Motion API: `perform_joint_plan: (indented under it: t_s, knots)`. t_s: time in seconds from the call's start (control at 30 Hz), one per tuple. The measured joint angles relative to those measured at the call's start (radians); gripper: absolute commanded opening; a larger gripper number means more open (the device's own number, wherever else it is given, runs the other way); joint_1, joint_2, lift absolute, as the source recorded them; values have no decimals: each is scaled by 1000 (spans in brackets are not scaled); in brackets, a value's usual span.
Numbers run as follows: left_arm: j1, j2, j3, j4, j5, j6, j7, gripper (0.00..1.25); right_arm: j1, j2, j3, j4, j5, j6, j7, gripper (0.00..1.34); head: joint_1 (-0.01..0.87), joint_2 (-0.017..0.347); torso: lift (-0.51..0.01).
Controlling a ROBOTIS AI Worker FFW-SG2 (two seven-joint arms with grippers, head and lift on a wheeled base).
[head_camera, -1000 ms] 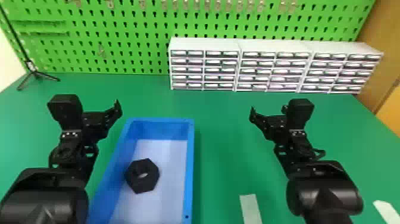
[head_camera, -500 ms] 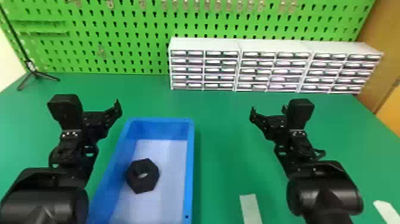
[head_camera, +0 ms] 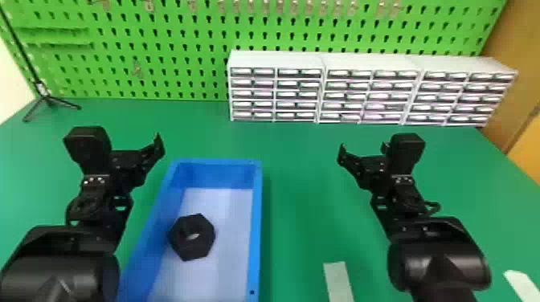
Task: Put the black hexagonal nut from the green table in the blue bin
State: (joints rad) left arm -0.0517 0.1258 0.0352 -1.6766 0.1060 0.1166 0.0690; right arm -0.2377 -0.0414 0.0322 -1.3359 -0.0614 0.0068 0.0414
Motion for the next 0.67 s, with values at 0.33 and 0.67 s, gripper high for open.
perform_joint_plan:
  t_s: [0.33, 0.67]
  knots:
    - [1, 0, 0, 0, 1, 0, 0, 1071, 1, 0, 0, 0, 0, 0, 0, 1155, 683, 28, -96]
    - [1, 0, 0, 0, 3, 0, 0, 1069, 2, 0, -2, 0, 0, 1, 0, 1155, 683, 28, -96]
